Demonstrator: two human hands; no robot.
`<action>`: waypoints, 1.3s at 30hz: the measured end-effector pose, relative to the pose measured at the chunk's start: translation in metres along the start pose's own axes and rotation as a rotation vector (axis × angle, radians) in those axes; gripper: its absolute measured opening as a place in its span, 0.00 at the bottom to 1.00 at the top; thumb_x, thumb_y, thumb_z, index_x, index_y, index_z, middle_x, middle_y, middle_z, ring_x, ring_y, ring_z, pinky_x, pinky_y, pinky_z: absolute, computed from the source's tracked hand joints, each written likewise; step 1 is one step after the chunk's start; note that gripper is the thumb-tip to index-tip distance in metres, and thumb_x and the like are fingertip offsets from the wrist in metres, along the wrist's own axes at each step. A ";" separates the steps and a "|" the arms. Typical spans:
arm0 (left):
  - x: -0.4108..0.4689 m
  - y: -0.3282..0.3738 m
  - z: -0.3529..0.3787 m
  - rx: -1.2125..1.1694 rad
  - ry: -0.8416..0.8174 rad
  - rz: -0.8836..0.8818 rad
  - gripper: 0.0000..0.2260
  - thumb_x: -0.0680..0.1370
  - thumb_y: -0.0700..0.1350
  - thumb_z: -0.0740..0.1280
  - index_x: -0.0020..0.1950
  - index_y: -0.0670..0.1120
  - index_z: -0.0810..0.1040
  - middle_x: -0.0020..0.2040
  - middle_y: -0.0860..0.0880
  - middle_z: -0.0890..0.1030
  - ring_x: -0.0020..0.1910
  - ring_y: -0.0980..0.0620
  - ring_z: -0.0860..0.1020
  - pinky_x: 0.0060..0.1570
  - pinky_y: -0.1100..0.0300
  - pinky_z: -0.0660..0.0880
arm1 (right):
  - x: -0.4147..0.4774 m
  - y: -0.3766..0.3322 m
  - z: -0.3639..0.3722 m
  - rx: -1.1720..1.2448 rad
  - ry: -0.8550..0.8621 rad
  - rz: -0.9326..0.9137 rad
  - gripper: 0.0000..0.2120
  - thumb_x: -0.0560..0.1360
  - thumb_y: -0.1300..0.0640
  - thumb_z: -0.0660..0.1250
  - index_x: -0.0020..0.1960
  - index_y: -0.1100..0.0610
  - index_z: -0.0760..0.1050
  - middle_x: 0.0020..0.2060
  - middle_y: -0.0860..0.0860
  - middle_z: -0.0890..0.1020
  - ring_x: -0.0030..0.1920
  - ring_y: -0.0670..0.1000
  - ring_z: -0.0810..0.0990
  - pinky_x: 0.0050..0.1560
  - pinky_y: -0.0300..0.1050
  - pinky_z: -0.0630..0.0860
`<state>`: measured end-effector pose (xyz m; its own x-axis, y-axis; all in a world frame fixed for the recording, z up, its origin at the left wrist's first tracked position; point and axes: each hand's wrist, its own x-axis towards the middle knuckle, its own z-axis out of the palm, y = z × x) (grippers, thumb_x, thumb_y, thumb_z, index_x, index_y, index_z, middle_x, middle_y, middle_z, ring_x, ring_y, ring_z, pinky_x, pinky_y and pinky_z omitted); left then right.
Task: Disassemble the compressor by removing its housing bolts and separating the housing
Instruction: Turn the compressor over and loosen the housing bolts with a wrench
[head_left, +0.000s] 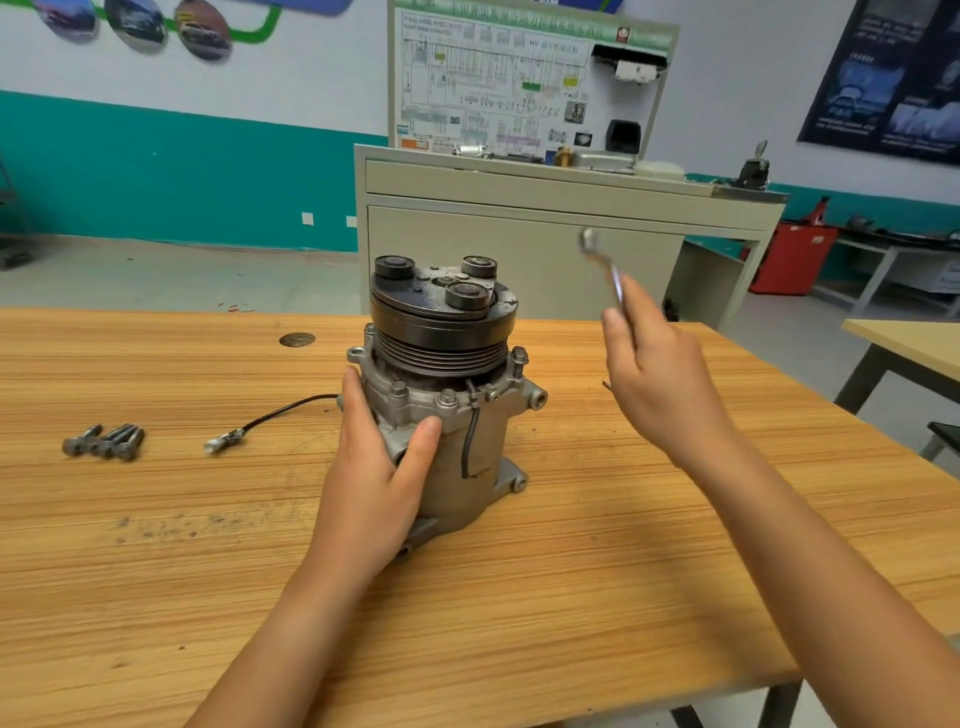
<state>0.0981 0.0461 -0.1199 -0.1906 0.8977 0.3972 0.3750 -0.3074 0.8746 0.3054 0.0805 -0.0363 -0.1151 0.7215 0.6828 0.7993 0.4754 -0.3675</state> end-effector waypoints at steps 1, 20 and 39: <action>0.000 -0.001 0.000 0.021 0.011 -0.002 0.47 0.64 0.70 0.54 0.77 0.52 0.40 0.76 0.56 0.55 0.73 0.58 0.56 0.65 0.65 0.56 | -0.007 -0.005 -0.010 -0.197 -0.104 -0.023 0.17 0.80 0.53 0.51 0.68 0.53 0.62 0.28 0.49 0.71 0.28 0.53 0.72 0.24 0.47 0.64; -0.002 -0.006 0.005 -0.032 0.032 0.010 0.31 0.80 0.52 0.56 0.77 0.50 0.42 0.77 0.53 0.52 0.75 0.57 0.51 0.73 0.57 0.53 | -0.010 -0.083 -0.027 -1.046 -0.553 -0.184 0.23 0.74 0.68 0.54 0.69 0.60 0.61 0.26 0.50 0.63 0.24 0.49 0.61 0.22 0.41 0.55; 0.003 -0.013 0.004 -0.034 0.014 0.054 0.29 0.81 0.49 0.56 0.77 0.50 0.44 0.78 0.56 0.45 0.73 0.66 0.43 0.64 0.79 0.43 | 0.048 0.015 -0.031 -0.872 -0.493 -0.669 0.25 0.78 0.64 0.59 0.73 0.55 0.59 0.43 0.55 0.76 0.36 0.55 0.76 0.28 0.42 0.68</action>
<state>0.0960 0.0542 -0.1313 -0.1837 0.8751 0.4477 0.3543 -0.3659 0.8606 0.3299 0.1068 0.0103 -0.7201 0.6673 0.1902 0.6029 0.4661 0.6475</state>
